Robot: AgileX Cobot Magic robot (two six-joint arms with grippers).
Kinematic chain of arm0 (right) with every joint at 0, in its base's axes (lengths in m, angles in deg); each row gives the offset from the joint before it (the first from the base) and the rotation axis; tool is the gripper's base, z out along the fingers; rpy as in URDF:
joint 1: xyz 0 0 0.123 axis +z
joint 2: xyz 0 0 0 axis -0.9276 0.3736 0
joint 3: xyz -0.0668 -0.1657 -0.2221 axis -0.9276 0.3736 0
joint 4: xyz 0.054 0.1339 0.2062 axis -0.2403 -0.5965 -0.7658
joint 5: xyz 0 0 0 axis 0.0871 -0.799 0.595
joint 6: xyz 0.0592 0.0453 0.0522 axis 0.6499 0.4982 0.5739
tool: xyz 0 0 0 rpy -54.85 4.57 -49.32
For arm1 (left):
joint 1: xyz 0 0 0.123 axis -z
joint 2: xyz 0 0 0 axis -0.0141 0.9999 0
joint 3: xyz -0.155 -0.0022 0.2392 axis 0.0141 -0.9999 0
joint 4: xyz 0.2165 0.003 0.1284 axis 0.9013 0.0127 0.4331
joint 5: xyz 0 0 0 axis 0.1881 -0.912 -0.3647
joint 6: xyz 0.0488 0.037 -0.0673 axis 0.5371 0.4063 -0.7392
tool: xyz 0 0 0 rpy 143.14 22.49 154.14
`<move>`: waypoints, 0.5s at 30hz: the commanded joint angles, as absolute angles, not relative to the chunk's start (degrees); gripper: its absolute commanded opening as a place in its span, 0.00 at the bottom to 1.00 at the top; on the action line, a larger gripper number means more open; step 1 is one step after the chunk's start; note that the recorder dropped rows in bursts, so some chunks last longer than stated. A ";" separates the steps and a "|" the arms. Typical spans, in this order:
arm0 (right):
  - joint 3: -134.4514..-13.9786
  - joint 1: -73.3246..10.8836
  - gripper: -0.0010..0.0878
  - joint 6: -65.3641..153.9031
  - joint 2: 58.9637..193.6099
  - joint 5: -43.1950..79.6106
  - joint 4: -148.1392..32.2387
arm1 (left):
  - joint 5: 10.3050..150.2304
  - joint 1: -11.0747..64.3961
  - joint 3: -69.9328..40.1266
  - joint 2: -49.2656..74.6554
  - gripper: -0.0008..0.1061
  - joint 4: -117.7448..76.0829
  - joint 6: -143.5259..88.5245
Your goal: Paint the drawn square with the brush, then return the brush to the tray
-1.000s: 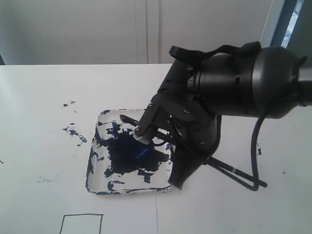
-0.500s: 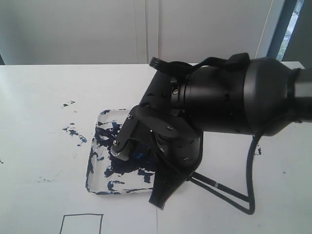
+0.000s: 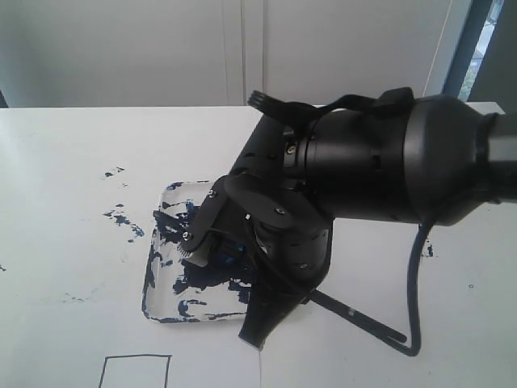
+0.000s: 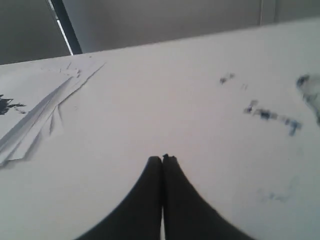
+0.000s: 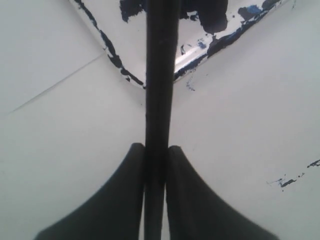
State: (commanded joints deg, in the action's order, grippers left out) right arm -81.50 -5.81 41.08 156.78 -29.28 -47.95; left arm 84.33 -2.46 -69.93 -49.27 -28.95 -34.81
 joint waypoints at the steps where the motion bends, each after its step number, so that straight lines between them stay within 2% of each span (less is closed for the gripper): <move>1: -81.50 -5.81 0.01 41.08 156.78 -28.99 -47.95 | 85.60 -2.46 -69.93 -49.27 0.01 -31.52 -40.09; 4: -81.50 -5.81 0.01 41.08 156.78 -29.01 -48.36 | 87.72 -2.46 -69.93 -49.27 0.01 -33.85 -50.73; 9: -81.50 -5.81 0.01 40.69 156.78 -29.20 -48.39 | 91.44 -2.46 -69.93 -49.27 0.01 -33.40 -51.91; 15: -81.50 -5.81 0.01 40.58 156.78 -28.46 -48.39 | 82.01 -2.46 -64.33 -49.27 0.01 -26.50 -54.30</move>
State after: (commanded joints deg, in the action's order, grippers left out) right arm -81.50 -5.81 40.58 156.78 -28.46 -48.39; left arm 82.01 -2.46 -64.33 -49.27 -26.50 -54.30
